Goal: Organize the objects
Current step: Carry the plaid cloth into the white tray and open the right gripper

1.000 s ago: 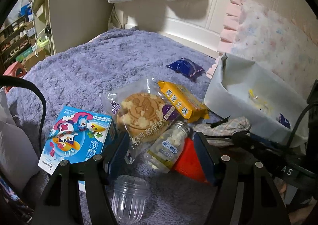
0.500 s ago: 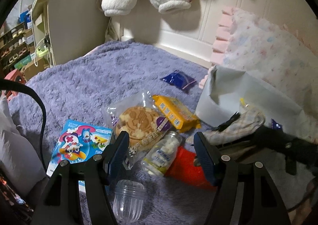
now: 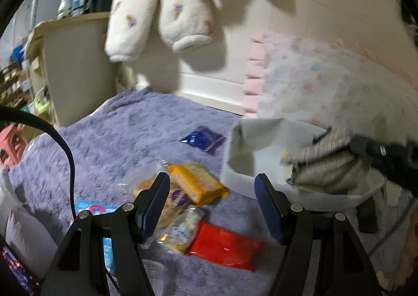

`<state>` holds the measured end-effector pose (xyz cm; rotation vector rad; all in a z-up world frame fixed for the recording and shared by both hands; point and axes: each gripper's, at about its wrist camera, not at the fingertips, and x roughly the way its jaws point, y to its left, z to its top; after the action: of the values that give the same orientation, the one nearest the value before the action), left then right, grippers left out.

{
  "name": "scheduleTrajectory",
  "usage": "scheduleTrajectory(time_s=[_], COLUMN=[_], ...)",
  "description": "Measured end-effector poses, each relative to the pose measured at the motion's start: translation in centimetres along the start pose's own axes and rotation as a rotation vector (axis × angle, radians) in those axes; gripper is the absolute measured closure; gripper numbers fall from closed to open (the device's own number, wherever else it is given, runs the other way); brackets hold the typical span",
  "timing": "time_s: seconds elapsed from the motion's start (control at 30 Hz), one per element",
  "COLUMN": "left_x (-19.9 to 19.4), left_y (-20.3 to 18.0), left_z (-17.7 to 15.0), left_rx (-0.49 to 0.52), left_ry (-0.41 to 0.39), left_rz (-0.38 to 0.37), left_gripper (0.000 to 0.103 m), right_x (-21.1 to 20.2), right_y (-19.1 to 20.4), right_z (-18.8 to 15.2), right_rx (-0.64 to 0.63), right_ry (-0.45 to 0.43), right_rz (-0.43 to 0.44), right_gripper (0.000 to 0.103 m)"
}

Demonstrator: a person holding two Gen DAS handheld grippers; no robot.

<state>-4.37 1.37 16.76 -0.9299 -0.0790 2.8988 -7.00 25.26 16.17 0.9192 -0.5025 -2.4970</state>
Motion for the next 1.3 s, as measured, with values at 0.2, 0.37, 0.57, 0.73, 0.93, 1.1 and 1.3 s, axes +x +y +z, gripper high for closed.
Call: scheduleTrajectory(time_s=[0.2, 0.37, 0.57, 0.73, 0.93, 1.1, 1.3], left_x=[0.5, 1.2, 2.0, 2.5, 3.2, 3.2, 3.1], left_y=[-3.6, -4.9, -4.4, -3.4, -2.5, -2.7, -3.2], left_z=[-1.3, -2.2, -3.2, -3.6, -3.9, -3.9, -4.0], left_rx=[0.143, 0.172, 0.119, 0.069, 0.013, -0.01, 0.007], left_ry=[0.021, 0.049, 0.097, 0.103, 0.134, 0.145, 0.142], left_rz=[-0.004, -0.059, -0.117, -0.145, -0.173, -0.205, -0.201], left_gripper=[0.036, 0.036, 0.036, 0.036, 0.036, 0.036, 0.036], right_x=[-1.1, -0.1, 1.2, 2.3, 3.7, 5.8, 4.5], right_y=[-2.7, -4.2, -5.0, -4.9, -4.7, -4.8, -4.0], right_z=[1.0, 1.1, 0.6, 0.2, -0.4, -1.4, -1.0], right_rx=[0.057, 0.084, 0.073, 0.043, 0.04, 0.057, 0.066], right_ry=[-0.11, -0.121, -0.11, -0.077, 0.041, 0.203, 0.118], right_rz=[-0.099, -0.097, -0.113, -0.166, -0.251, -0.282, -0.286], right_gripper=[0.069, 0.069, 0.069, 0.069, 0.069, 0.068, 0.066])
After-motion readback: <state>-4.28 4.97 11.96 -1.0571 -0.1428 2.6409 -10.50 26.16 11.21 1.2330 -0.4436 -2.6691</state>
